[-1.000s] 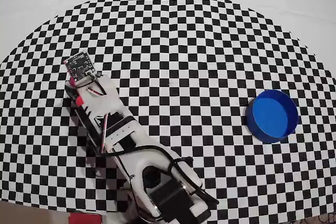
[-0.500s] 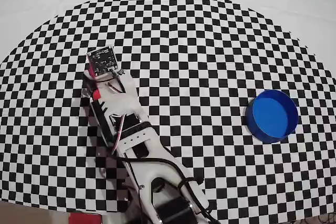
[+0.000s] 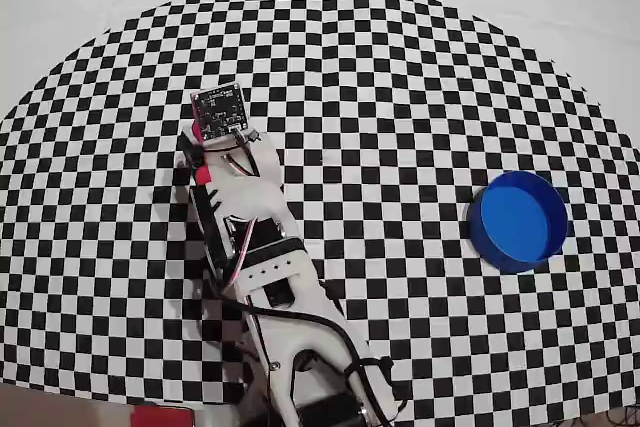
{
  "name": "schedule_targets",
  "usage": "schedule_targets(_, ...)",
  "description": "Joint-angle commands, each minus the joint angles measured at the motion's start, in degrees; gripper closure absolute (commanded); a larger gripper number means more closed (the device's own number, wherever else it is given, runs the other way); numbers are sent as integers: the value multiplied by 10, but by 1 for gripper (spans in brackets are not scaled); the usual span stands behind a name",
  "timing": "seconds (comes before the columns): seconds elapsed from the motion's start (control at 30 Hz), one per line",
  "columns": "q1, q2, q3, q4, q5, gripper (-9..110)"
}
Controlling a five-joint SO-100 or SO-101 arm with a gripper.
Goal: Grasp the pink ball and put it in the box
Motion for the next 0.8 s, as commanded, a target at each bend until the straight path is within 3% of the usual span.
schedule_targets(0.0,22,25,-1,2,-4,101)
schedule_targets(0.77,187,113,18,22,-4,101)
